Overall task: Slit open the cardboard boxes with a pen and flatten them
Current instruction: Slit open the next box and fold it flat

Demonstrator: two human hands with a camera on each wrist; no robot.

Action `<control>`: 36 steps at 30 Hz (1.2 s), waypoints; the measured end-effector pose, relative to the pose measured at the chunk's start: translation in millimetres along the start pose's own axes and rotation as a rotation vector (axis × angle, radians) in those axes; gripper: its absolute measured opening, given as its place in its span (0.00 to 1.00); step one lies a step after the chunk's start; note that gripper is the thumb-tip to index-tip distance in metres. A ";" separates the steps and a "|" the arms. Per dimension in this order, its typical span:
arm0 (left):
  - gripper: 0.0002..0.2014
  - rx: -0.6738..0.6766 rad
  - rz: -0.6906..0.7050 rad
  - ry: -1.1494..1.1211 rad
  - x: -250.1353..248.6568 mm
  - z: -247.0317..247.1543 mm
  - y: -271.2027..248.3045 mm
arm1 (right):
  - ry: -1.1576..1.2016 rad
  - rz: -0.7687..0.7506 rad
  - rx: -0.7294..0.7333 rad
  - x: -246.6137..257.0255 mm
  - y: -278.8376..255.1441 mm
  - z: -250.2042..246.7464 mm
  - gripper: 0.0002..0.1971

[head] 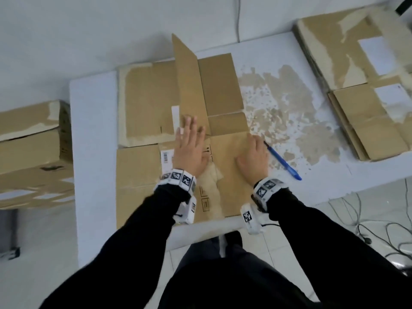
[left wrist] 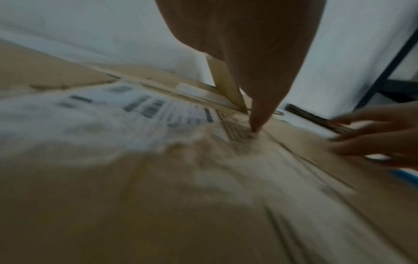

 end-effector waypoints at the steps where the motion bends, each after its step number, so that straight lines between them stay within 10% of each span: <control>1: 0.34 0.015 0.034 -0.043 -8.8 7.7 -6.1 | -0.125 -0.081 0.072 9.4 -7.5 15.4 0.34; 8: 0.35 0.284 0.003 -0.262 30.7 60.5 -46.7 | -0.279 -0.247 0.223 20.5 -23.3 62.3 0.30; 16: 0.38 0.166 -0.213 -0.312 95.7 67.6 -70.3 | -0.257 -0.034 0.130 -8.0 -17.7 35.4 0.35; 24: 0.18 -0.085 -0.349 -0.329 114.9 -18.0 20.0 | -0.191 -0.243 0.240 116.7 71.2 33.8 0.34; 30: 0.28 0.250 -0.185 -0.356 112.1 20.9 81.3 | -0.413 -0.336 0.434 136.9 113.1 81.7 0.30; 36: 0.30 0.312 -0.194 -0.371 115.6 42.4 88.3 | -0.443 -0.320 0.423 134.3 117.6 87.3 0.31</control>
Point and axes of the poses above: each hand's wrist, its own y-axis towards the middle knuckle, its own z-axis out of the palm, x = y × z, the point moved 6 cm from there along y, towards the middle knuckle
